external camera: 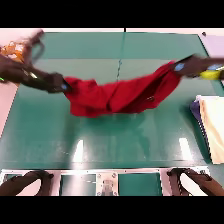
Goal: Fold the shirts.
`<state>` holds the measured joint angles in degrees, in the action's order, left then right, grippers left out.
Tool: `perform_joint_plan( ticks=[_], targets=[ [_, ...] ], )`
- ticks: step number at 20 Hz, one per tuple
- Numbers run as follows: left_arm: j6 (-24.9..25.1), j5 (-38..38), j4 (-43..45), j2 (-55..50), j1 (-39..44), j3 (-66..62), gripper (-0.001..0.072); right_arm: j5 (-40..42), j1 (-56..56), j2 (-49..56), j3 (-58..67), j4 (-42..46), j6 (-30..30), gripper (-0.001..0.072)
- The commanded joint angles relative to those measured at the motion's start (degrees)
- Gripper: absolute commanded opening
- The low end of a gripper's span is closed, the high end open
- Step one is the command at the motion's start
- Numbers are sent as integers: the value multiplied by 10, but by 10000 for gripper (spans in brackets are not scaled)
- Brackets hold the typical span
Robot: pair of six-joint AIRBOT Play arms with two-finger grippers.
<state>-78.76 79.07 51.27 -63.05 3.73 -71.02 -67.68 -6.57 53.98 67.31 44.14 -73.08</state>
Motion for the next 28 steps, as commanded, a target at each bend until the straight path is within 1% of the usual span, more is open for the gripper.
perform_joint_plan(
  ticks=[1,2,4,5,6,7,8,10,12,13,15,17,18,20,21,22,23,24,25,26,27,28],
  targets=[
    [60,-143,-93,1,1,203,21,150,72,75,-148,-2,14,20],
    [74,-187,-109,1,0,262,21,186,96,121,-156,-2,14,21],
    [74,-252,-106,1,0,342,37,237,129,210,-143,-10,14,21],
    [72,-264,-93,1,-2,356,289,245,135,248,-124,-17,13,26],
    [68,-263,-71,1,-6,353,566,241,134,274,-101,-17,13,139],
    [67,-248,-66,1,-21,341,605,228,125,288,-76,-15,11,307],
    [68,-226,-60,1,-44,319,605,203,106,290,-52,-15,11,366],
    [68,-186,-38,1,-101,266,605,127,50,279,-10,-15,7,364],
    [68,-169,-33,1,-151,223,604,64,-12,255,-5,-5,-6,352],
    [68,-168,-33,1,-165,211,604,42,-35,244,-12,10,-8,352],
    [69,-165,-38,1,-165,209,604,16,-74,213,-59,38,-19,353],
    [80,-153,-47,-3,-142,213,604,18,-84,185,-137,37,-19,354],
    [88,-150,-54,-9,-125,213,604,22,-80,176,-178,32,-19,355],
    [88,-150,-58,-25,-83,213,604,36,-55,165,-258,10,-18,356],
    [88,-150,-58,-37,-57,213,604,50,-36,164,-290,-3,-14,366],
    [88,-148,-58,-50,-34,213,604,70,-15,165,-314,-15,-12,394],
    [89,-145,-58,-63,-13,213,603,93,7,165,-330,-20,-13,442],
    [90,-151,-58,-76,7,213,602,115,29,165,-338,-22,-13,445],
    [90,-162,-60,-86,21,213,506,129,47,165,-339,-22,-15,445],
    [93,-170,-61,-93,25,212,324,136,59,165,-339,-32,-15,445],
    [101,-171,-65,-95,25,210,201,141,65,165,-339,-43,-15,445],
    [106,-168,-64,-94,20,205,109,143,66,165,-339,-52,-15,445]
  ],
)
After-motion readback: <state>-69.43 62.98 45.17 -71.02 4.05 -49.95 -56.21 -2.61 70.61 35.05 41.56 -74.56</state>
